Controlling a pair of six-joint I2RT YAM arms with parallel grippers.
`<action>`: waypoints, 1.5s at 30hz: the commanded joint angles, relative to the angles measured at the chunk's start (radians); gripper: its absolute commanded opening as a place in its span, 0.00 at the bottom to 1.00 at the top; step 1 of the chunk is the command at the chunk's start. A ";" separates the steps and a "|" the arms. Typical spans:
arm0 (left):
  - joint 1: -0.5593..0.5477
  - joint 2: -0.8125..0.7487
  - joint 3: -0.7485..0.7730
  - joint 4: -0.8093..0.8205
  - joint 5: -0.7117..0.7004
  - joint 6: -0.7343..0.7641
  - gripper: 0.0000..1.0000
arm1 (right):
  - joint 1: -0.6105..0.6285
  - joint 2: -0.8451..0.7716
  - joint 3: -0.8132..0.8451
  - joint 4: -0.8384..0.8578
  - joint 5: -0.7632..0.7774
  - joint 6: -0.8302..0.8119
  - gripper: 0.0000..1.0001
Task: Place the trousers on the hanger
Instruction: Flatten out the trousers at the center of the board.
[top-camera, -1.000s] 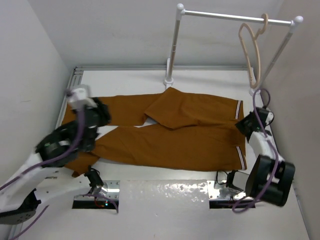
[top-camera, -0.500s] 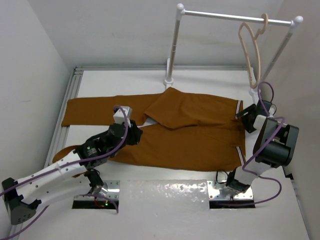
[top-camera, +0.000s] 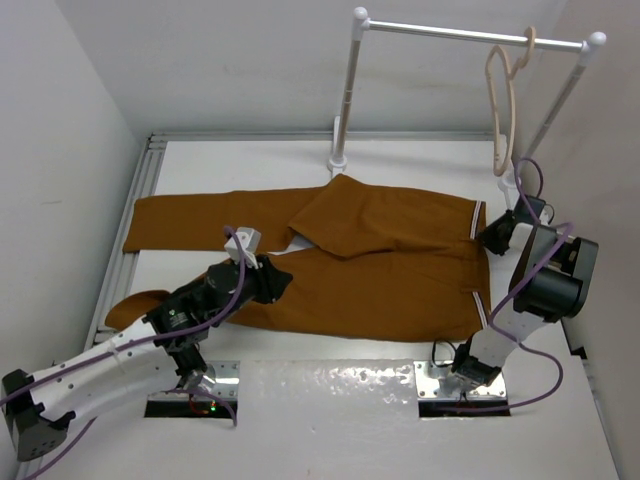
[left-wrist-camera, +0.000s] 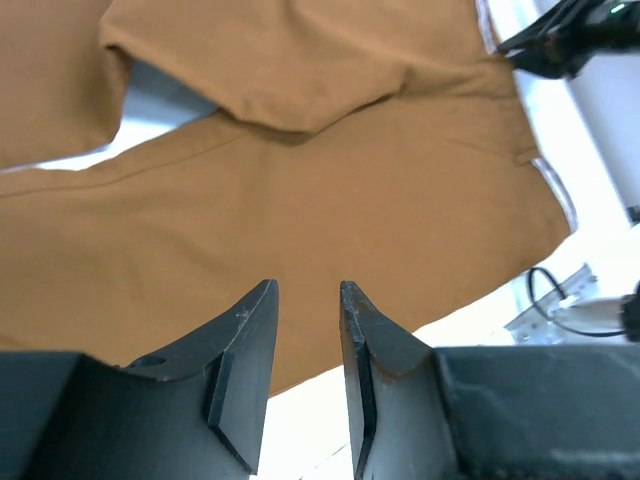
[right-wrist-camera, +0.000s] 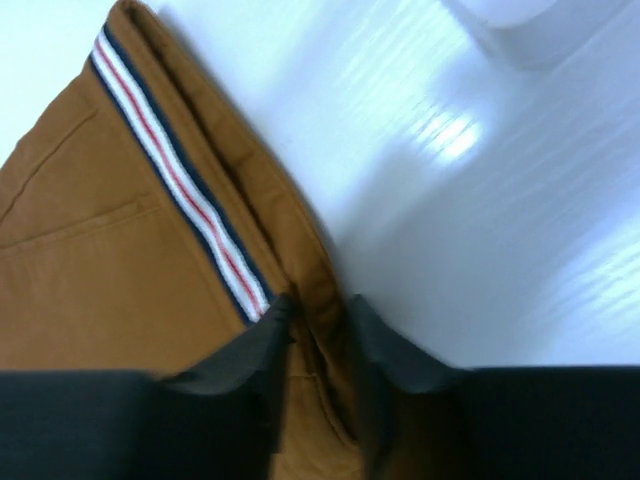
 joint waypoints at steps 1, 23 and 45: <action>-0.008 -0.022 -0.016 0.077 0.025 0.002 0.29 | 0.004 0.007 0.009 0.019 -0.095 -0.009 0.24; -0.008 0.049 -0.010 0.019 -0.088 -0.058 0.37 | -0.024 -0.056 0.310 -0.131 0.345 -0.038 0.00; 0.167 0.183 0.217 -0.205 -0.423 -0.233 0.44 | 0.364 -0.567 -0.313 0.223 -0.013 0.233 0.00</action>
